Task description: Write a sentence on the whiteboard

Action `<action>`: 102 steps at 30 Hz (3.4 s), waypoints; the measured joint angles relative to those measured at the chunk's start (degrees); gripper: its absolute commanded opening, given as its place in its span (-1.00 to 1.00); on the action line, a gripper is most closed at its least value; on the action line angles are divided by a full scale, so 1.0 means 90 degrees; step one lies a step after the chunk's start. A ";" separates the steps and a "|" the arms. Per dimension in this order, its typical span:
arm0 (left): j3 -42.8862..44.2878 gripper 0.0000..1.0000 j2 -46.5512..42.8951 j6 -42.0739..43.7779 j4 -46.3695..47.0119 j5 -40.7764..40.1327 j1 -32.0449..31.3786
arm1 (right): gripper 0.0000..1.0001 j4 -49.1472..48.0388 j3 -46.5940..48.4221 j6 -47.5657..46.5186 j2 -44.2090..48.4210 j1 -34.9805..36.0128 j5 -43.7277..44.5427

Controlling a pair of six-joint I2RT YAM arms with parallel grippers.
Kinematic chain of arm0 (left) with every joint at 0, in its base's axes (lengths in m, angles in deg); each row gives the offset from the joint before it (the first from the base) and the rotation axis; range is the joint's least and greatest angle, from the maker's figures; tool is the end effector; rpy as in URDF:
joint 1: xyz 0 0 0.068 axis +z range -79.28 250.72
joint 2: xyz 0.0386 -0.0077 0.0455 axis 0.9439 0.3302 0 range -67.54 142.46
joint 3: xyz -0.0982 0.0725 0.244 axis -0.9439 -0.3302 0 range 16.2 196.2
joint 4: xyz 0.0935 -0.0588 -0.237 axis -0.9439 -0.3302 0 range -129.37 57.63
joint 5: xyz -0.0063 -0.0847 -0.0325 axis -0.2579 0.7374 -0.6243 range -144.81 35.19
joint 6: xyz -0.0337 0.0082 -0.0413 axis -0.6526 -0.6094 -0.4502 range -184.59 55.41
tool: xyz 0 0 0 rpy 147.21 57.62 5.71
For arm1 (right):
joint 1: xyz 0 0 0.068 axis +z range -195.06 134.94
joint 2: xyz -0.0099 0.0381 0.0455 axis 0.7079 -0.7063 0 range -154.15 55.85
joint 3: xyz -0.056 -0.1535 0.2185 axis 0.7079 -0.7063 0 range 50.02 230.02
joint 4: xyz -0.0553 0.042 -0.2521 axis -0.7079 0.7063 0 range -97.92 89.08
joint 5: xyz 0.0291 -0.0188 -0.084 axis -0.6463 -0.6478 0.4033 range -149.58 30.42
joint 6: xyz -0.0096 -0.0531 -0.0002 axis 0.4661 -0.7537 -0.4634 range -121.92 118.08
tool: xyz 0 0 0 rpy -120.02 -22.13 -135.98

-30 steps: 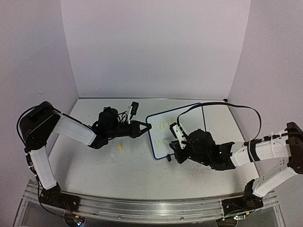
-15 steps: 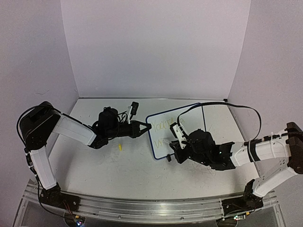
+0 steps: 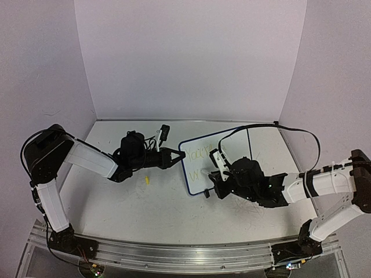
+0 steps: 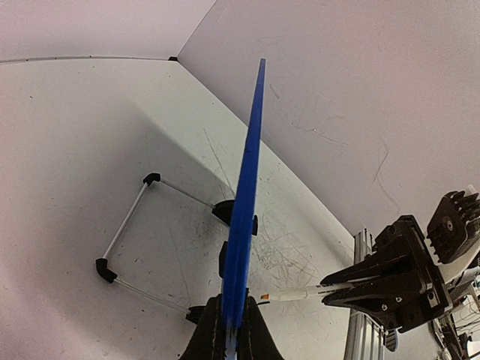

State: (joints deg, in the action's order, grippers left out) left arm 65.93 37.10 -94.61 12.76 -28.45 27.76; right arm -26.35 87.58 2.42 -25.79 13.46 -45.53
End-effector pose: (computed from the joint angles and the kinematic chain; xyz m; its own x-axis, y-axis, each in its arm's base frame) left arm 0.2681 -0.2712 0.1850 -0.5733 -0.0786 -0.8156 0.7438 0.3676 -0.5583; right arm 0.1624 0.2490 0.2004 -0.2792 -0.3157 -0.9069 -0.6941 0.7190 -0.0366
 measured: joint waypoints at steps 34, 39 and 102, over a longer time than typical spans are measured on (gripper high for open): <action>-0.0002 -1.00 0.0000 -0.0058 0.0000 -0.0012 0.0000 | -1.00 0.0434 -0.0047 0.0014 0.1194 -0.1038 -0.0264; -0.0002 -1.00 0.0000 -0.0126 0.0001 -0.0039 -0.0004 | -1.00 0.0432 -0.0023 -0.0022 0.1089 -0.1042 -0.0425; -0.0192 -1.00 -0.0158 -0.0340 0.0056 -0.0280 -0.0024 | -1.00 0.0358 0.0257 -0.0141 -0.0002 -0.0593 -0.0964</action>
State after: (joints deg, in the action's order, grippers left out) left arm 64.21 35.68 -97.67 13.26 -30.97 27.54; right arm -23.14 89.89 1.16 -25.82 8.13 -54.20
